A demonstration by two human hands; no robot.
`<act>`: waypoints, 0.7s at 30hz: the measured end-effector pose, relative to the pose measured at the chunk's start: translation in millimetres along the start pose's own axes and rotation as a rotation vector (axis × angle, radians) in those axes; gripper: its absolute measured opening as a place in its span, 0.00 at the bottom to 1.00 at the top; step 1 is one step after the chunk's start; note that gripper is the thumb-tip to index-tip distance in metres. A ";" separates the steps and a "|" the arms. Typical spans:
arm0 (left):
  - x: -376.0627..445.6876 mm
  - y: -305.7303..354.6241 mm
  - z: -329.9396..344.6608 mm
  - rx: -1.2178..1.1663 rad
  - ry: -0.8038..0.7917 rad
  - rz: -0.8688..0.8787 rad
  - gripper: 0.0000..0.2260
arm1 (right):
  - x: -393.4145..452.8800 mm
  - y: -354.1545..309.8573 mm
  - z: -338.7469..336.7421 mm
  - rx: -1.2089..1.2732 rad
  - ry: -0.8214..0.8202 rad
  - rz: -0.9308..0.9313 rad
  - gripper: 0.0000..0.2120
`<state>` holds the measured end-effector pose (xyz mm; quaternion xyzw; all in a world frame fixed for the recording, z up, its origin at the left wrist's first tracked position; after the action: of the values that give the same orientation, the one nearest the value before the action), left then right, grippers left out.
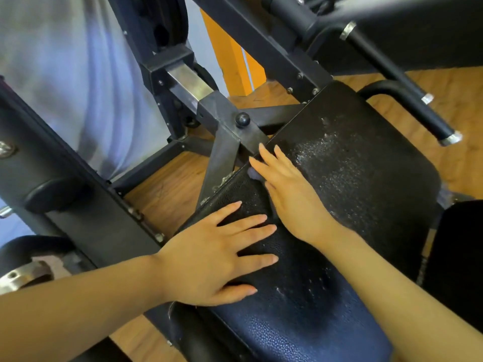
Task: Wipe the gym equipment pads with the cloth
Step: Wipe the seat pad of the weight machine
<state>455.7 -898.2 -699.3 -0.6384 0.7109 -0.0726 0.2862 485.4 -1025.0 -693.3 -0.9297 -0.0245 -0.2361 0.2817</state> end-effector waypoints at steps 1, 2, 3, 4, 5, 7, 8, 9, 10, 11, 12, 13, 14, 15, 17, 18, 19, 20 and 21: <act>-0.2 0.6 0.2 -0.002 0.006 0.005 0.23 | -23.0 -3.2 5.5 0.010 -0.024 -0.022 0.29; -0.1 1.5 0.2 -0.007 0.010 0.016 0.23 | -43.6 -5.9 9.5 0.025 -0.041 -0.038 0.31; -0.2 2.3 0.3 -0.014 0.017 0.030 0.22 | -55.0 -6.8 11.6 0.033 -0.051 -0.039 0.32; -0.6 2.5 -0.4 -0.021 0.030 0.044 0.22 | -53.5 -6.0 10.9 0.029 -0.044 -0.035 0.32; -0.9 2.3 -1.1 -0.027 0.044 0.053 0.21 | -40.4 -7.2 7.0 0.011 -0.030 -0.029 0.31; -1.5 2.4 -1.8 -0.037 0.053 0.063 0.20 | 2.8 -12.8 2.6 -0.034 0.001 -0.027 0.27; -1.7 2.3 -1.7 -0.042 0.053 0.062 0.20 | 23.5 -17.0 0.3 -0.047 0.016 -0.027 0.26; -1.7 2.2 -1.8 -0.046 0.052 0.063 0.20 | 37.7 -20.0 -1.5 -0.051 0.025 -0.024 0.25; -1.4 2.1 -1.8 -0.045 0.050 0.064 0.20 | 42.2 -20.5 -1.6 -0.053 0.025 -0.022 0.25; -1.1 2.3 -1.0 -0.043 0.046 0.064 0.20 | 36.4 -20.0 -0.6 -0.062 0.015 -0.031 0.25; -0.8 2.5 -0.5 -0.041 0.045 0.062 0.20 | 21.6 -18.5 2.2 -0.062 -0.008 -0.045 0.26; -0.8 2.2 0.0 -0.040 0.045 0.059 0.20 | 0.6 -15.9 7.2 -0.051 -0.043 -0.058 0.28; -0.7 2.0 0.5 -0.040 0.043 0.057 0.20 | -23.3 -13.0 12.8 -0.030 -0.075 -0.066 0.30; -0.7 2.0 0.5 -0.038 0.040 0.056 0.20 | -46.1 -12.8 15.4 0.001 -0.096 -0.078 0.31; -0.6 2.7 0.4 -0.027 0.041 0.062 0.19 | -62.3 -9.9 14.2 0.026 -0.087 -0.088 0.29; -0.4 2.9 0.4 -0.022 0.045 0.065 0.19 | -52.4 -8.4 10.8 0.014 -0.074 -0.075 0.28; -0.1 3.2 0.9 -0.022 0.045 0.068 0.19 | -33.8 -8.0 7.0 -0.007 -0.061 -0.056 0.28; 0.0 3.3 1.8 -0.024 0.042 0.069 0.19 | -10.2 -7.3 2.7 -0.033 -0.042 -0.035 0.27; 0.1 3.2 2.5 -0.029 0.037 0.066 0.19 | 13.9 -6.6 -2.3 -0.057 -0.025 -0.012 0.26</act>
<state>454.1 -897.0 -702.9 -0.6171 0.7378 -0.0646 0.2659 495.6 -1021.9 -681.9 -0.9400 -0.0271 -0.2268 0.2533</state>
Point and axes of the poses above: each hand's wrist, its own x-axis towards the middle knuckle, its own z-axis out of the palm, y = z × x, the point moved 9 cm from there along x, towards the middle knuckle, and after that the axes turned 12 degrees about -y, right-handed, at the moved point
